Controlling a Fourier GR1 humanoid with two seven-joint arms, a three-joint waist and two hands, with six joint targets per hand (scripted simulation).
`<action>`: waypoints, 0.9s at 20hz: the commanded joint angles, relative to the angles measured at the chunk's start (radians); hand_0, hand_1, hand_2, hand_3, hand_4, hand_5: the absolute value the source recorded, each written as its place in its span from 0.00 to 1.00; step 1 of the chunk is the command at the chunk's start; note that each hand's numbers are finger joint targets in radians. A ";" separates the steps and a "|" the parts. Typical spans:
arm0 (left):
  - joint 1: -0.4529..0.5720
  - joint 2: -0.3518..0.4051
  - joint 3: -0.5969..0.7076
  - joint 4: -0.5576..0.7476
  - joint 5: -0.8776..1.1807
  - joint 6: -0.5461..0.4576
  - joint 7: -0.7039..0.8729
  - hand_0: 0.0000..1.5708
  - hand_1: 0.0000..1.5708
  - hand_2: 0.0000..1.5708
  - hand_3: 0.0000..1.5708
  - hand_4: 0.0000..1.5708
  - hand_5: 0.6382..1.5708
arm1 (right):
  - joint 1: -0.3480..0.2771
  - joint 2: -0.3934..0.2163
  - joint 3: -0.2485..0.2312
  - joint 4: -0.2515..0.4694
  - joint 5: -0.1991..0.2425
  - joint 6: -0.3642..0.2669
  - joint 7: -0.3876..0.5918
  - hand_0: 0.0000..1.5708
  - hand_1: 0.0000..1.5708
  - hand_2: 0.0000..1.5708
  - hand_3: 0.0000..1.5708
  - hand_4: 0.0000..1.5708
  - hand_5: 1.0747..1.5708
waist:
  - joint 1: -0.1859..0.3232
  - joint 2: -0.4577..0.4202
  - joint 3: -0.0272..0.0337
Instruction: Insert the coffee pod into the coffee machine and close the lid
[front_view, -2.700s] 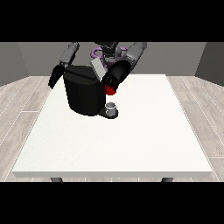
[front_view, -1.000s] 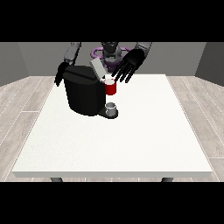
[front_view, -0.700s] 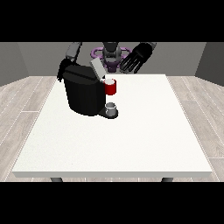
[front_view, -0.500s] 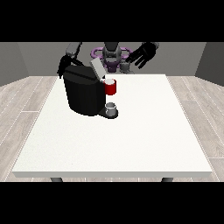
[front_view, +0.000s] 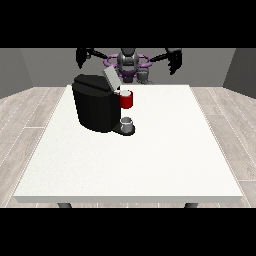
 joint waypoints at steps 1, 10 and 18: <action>0.086 0.014 0.012 -0.023 0.040 -0.050 -0.007 0.00 0.00 0.00 0.00 0.28 1.00 | -0.018 -0.044 0.003 -0.044 -0.015 0.060 -0.005 0.00 0.00 0.00 0.00 0.12 1.00 | 0.044 -0.022 0.0009; 0.176 -0.061 -0.106 -0.184 0.165 -0.069 0.064 0.00 0.00 0.00 0.00 0.27 1.00 | -0.183 -0.133 -0.113 0.045 -0.055 0.060 0.141 0.00 0.00 0.00 0.00 0.00 1.00 | 0.164 -0.011 0.0013; 0.196 -0.053 -0.158 -0.369 0.231 -0.048 0.147 0.00 0.00 0.00 0.00 0.23 1.00 | -0.228 -0.121 -0.173 0.150 -0.153 0.106 0.076 0.00 0.00 0.00 0.00 0.06 1.00 | 0.174 0.107 0.0014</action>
